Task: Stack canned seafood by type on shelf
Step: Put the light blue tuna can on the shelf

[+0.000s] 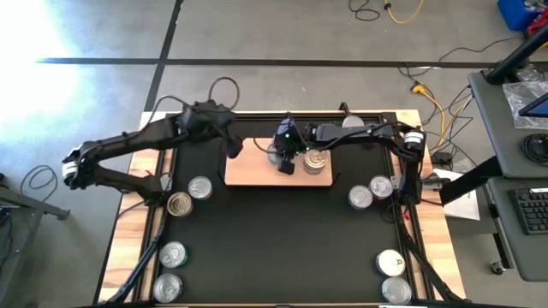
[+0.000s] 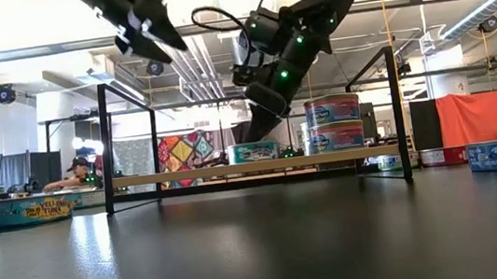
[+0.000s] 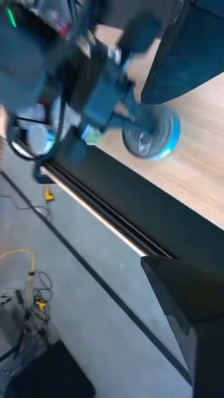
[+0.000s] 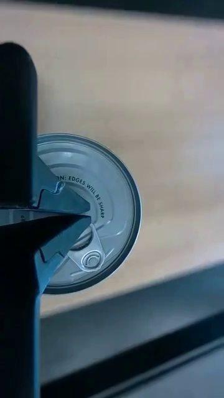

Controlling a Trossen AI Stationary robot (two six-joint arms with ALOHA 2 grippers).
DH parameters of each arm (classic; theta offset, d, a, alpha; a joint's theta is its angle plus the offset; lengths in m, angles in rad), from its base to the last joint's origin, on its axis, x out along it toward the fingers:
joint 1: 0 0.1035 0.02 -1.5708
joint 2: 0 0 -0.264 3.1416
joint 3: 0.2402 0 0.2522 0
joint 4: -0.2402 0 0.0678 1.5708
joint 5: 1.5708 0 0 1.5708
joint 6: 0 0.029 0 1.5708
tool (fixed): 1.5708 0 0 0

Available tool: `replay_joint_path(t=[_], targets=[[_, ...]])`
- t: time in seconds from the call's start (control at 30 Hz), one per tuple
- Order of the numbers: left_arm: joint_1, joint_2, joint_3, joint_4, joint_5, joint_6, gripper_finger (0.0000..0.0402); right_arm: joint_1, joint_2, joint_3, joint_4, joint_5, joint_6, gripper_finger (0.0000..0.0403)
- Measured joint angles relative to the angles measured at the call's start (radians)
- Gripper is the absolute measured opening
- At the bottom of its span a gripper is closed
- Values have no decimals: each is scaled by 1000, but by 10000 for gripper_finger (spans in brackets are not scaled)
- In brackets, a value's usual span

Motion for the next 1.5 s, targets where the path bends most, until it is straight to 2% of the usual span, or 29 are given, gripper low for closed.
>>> replay_joint_path(t=[0.23,0.33,0.5,0.83,0.93,1.03,1.27,1.5], targets=[[-36,-74,12,-2,0,-23,400,-42,-1,4,-7,1,12,12],[-68,-92,50,-23,-31,-47,400,-47,-4,4,-41,2,19,12],[-108,-88,134,-100,-97,-51,400,-49,-7,7,-101,7,40,12],[-158,-53,254,-162,-112,-52,400,-58,-27,3,-111,109,38,12],[-183,-46,281,-218,-170,-62,400,-60,-43,1,-131,109,21,12],[-190,-49,286,-265,-214,-83,400,-63,-51,0,-147,106,-6,12],[-192,-70,286,-267,-220,-155,389,-62,-69,0,-152,97,-46,12],[-214,-57,286,-267,-248,-176,382,-63,-150,0,-145,97,-65,12]])
